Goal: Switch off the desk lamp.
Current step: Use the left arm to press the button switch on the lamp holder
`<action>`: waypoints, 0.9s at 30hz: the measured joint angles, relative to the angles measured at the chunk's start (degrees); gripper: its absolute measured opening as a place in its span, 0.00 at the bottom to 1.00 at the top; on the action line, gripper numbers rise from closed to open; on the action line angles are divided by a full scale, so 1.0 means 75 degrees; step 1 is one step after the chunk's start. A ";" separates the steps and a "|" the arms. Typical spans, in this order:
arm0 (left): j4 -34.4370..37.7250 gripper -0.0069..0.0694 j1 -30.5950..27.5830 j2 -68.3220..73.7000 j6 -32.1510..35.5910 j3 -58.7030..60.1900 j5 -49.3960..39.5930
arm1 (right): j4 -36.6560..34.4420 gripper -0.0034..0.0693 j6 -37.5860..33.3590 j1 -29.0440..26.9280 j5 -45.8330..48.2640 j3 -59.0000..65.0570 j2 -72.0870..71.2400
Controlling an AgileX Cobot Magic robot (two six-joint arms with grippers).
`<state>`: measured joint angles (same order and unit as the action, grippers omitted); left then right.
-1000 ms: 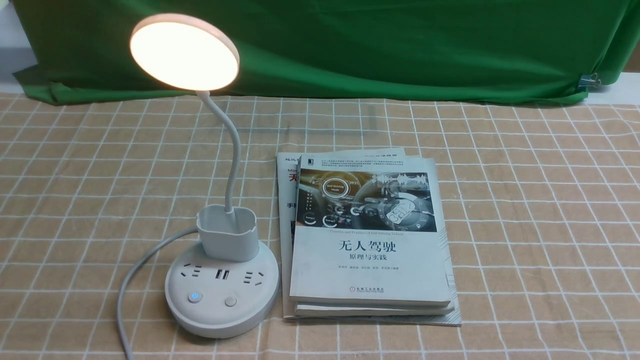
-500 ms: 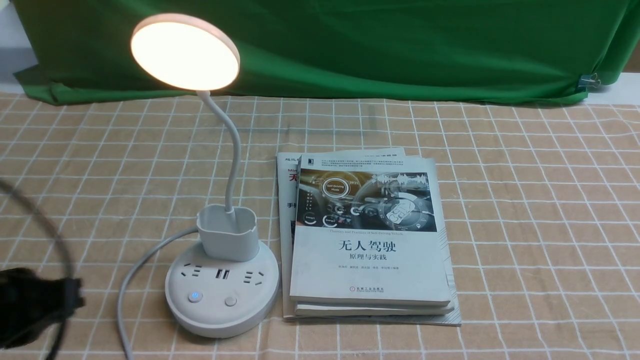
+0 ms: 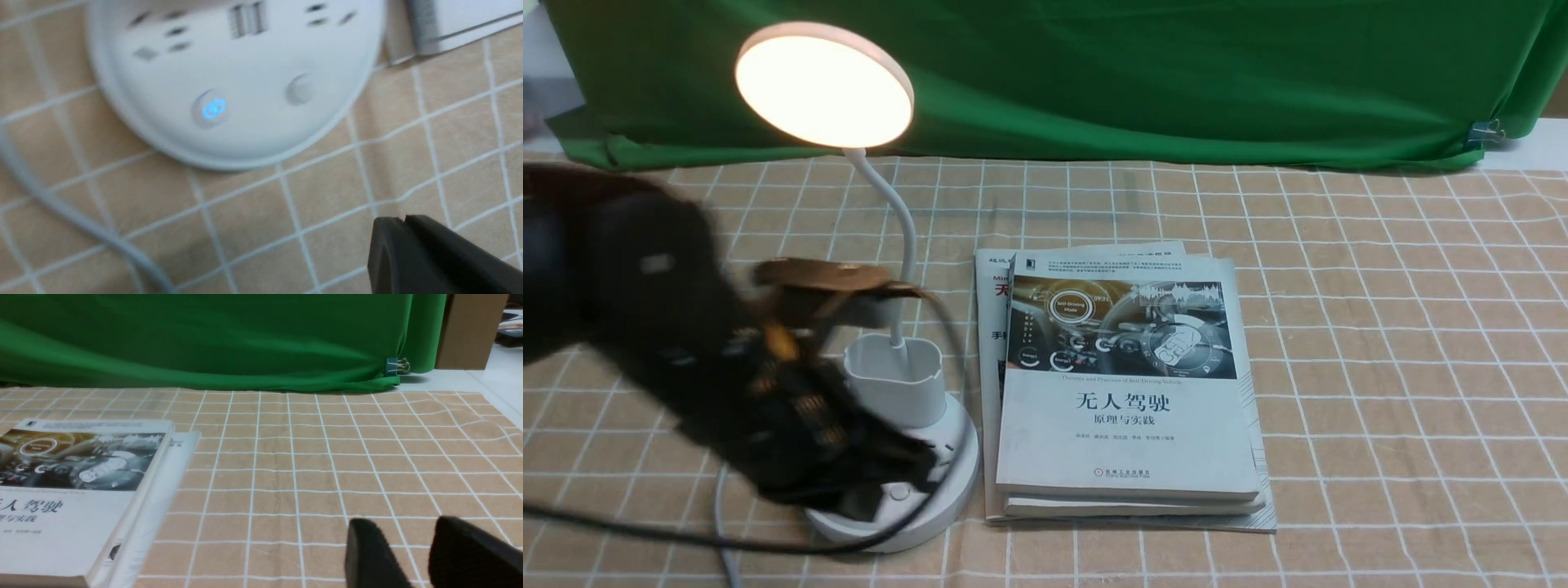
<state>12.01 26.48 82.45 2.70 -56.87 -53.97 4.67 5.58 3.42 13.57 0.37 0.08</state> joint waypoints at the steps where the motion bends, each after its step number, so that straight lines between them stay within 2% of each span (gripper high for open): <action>1: -0.0015 0.10 0.0046 0.0151 0.0000 -0.0118 -0.0015 | 0.0000 0.38 0.0000 0.0000 0.0000 0.0000 0.0000; 24: -0.0519 0.10 -0.0070 0.1428 0.0176 -0.0292 0.0714 | 0.0000 0.38 0.0000 0.0000 0.0000 0.0000 0.0000; 27: -0.0705 0.10 0.0116 0.1475 0.0167 -0.0292 0.0730 | 0.0000 0.38 0.0000 0.0000 0.0007 0.0000 0.0000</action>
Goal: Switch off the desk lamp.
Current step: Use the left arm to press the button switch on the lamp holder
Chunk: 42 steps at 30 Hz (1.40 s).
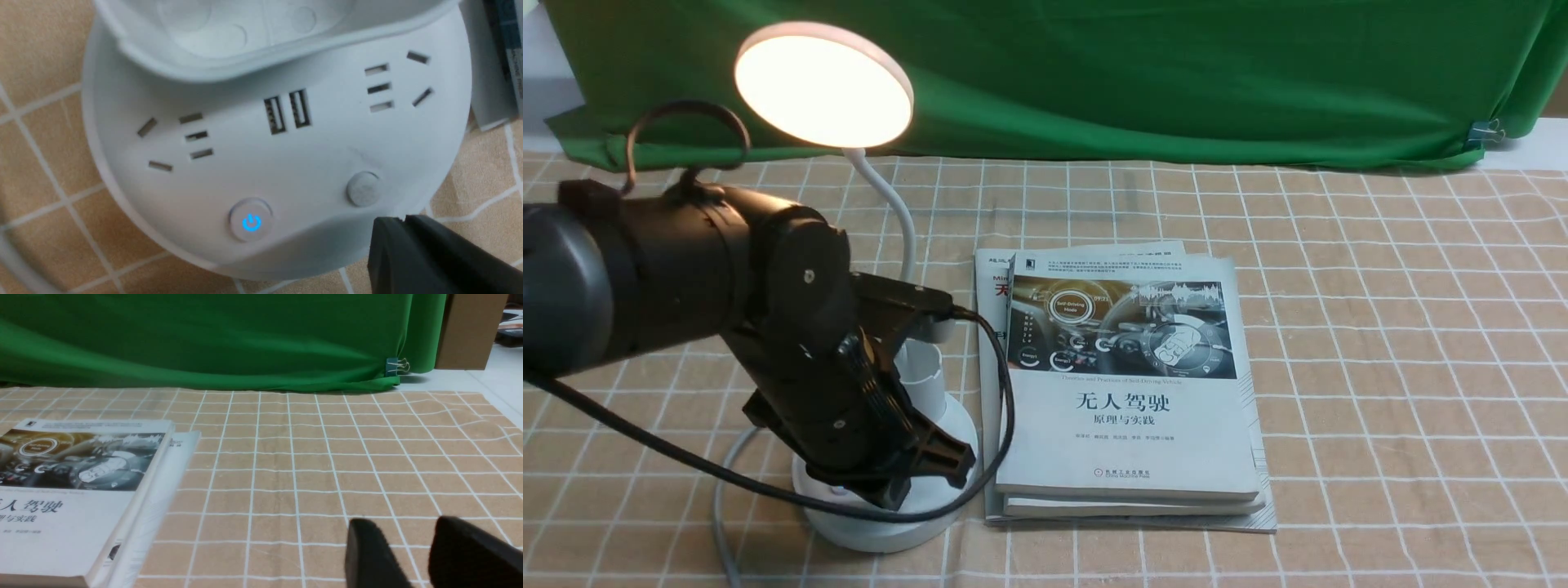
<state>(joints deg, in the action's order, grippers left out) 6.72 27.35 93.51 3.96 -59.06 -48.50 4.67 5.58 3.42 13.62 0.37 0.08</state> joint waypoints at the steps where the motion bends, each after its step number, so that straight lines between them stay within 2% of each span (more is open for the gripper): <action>1: -0.0093 0.10 0.0106 0.0000 -0.0052 0.0000 -0.0009 | 0.0000 0.38 0.0000 0.0000 0.0000 0.0000 0.0000; 6: -0.0328 0.10 0.0409 0.0006 -0.0268 0.0000 -0.0085 | 0.0000 0.38 0.0000 0.0000 0.0000 0.0000 0.0000; 21: -0.0349 0.10 0.0267 0.0401 -0.0290 -0.0709 -0.0420 | 0.0000 0.38 0.0000 0.0000 0.0000 0.0000 0.0000; 42: -0.0717 0.10 0.0267 0.0485 0.0167 -0.0777 -0.0596 | 0.0000 0.38 0.0000 0.0000 -0.0008 0.0000 0.0000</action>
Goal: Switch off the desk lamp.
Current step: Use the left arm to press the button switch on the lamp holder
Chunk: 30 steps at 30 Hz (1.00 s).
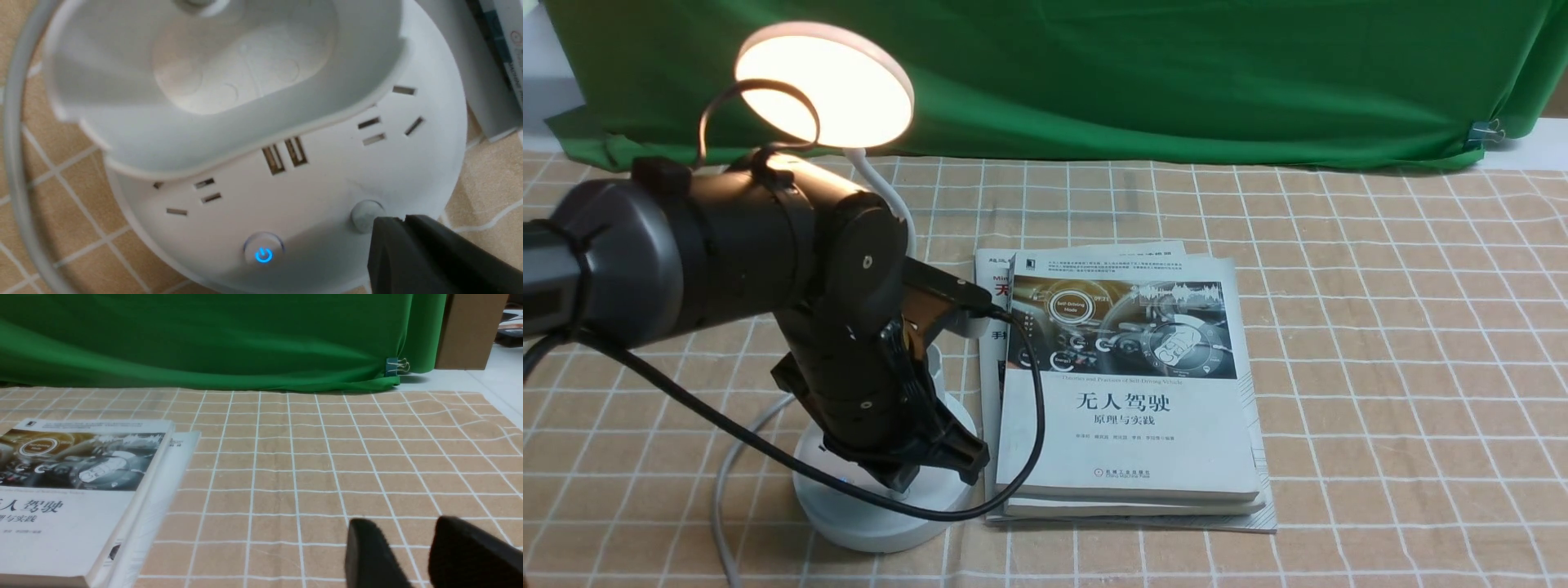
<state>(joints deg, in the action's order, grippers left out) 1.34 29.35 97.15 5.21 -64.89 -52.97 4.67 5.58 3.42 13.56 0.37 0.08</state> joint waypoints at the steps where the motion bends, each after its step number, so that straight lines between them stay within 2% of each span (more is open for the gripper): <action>1: 0.0000 0.10 0.0000 0.0000 0.0015 0.0000 0.0000 | 0.0000 0.38 0.0000 0.0000 0.0000 0.0000 0.0000; 12: 0.0026 0.10 0.0000 0.0000 0.0219 0.0000 0.0007 | 0.0000 0.38 0.0000 0.0000 0.0008 0.0000 0.0000; 19: 0.0432 0.10 0.0000 0.0000 0.0645 0.0000 -0.0090 | 0.0000 0.38 0.0000 0.0000 0.0008 0.0000 0.0000; 30: 0.0452 0.10 0.0000 -0.0150 0.0055 0.0147 -0.0222 | 0.0000 0.38 0.0000 0.0000 0.0008 0.0000 0.0000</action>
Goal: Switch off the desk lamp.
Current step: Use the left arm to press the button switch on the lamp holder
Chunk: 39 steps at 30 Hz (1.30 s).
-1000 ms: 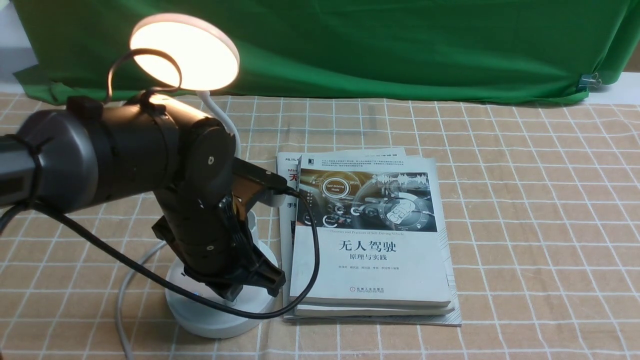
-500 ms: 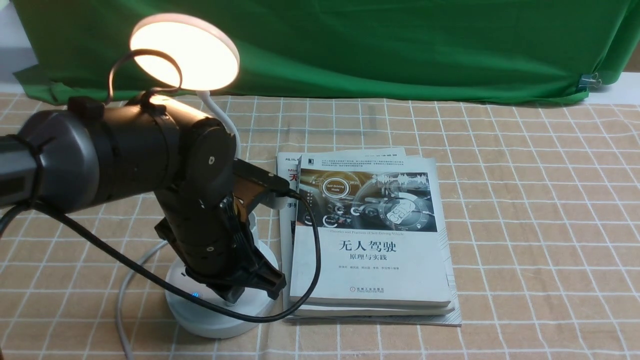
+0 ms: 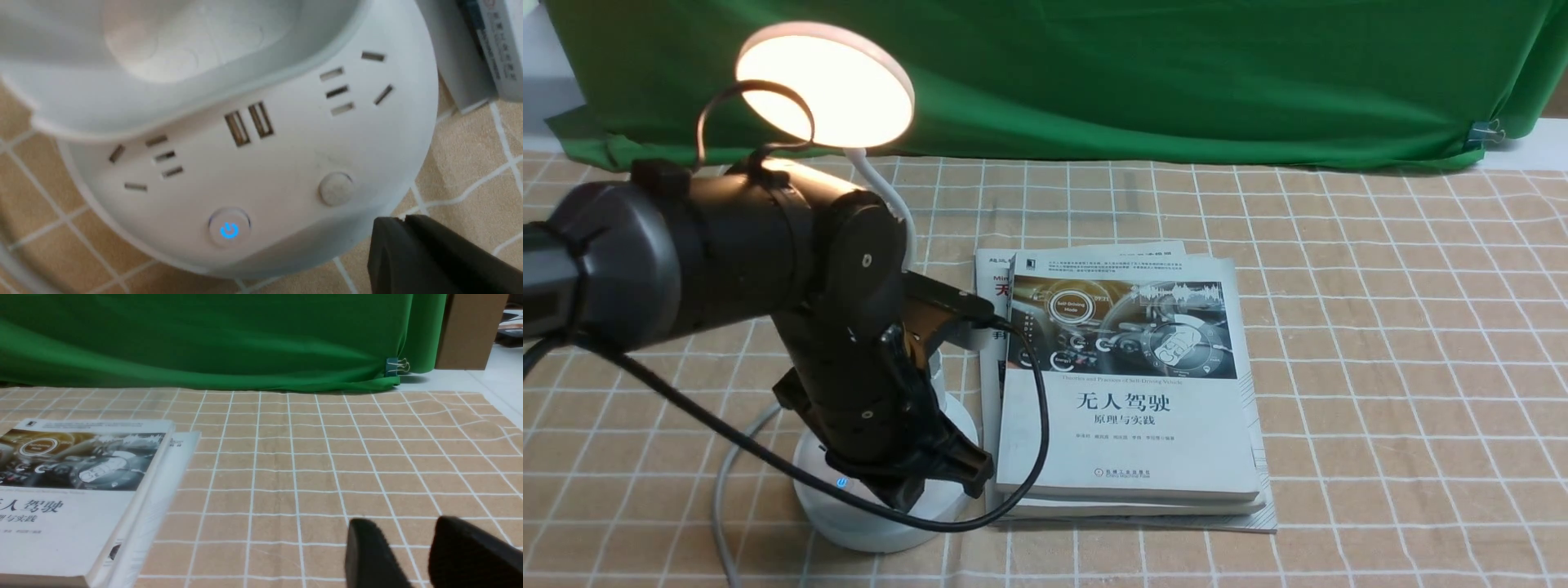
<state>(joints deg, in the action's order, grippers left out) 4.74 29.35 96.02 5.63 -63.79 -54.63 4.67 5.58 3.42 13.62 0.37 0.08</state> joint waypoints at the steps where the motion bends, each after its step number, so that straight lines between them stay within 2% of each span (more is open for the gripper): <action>1: 0.0000 0.10 0.0000 -0.0057 -0.0031 0.0042 0.0032 | 0.0000 0.38 0.0000 0.0000 0.0000 0.0000 0.0000; 15: -0.0055 0.10 0.0000 0.0154 -0.0093 0.0238 0.0987 | 0.0000 0.38 0.0000 0.0000 -0.0008 0.0000 0.0000; 29: -0.0047 0.10 0.0000 0.0359 -0.0101 0.0254 0.1004 | 0.0000 0.38 0.0000 0.0000 -0.0001 0.0000 0.0000; 39: -0.0112 0.10 0.0000 -0.0291 -0.0231 0.0254 0.0709 | 0.0000 0.38 0.0000 0.0000 -0.0001 0.0000 0.0000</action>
<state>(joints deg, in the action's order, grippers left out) 3.90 29.35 93.84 3.90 -61.88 -49.31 4.67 5.58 3.42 13.62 0.37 0.08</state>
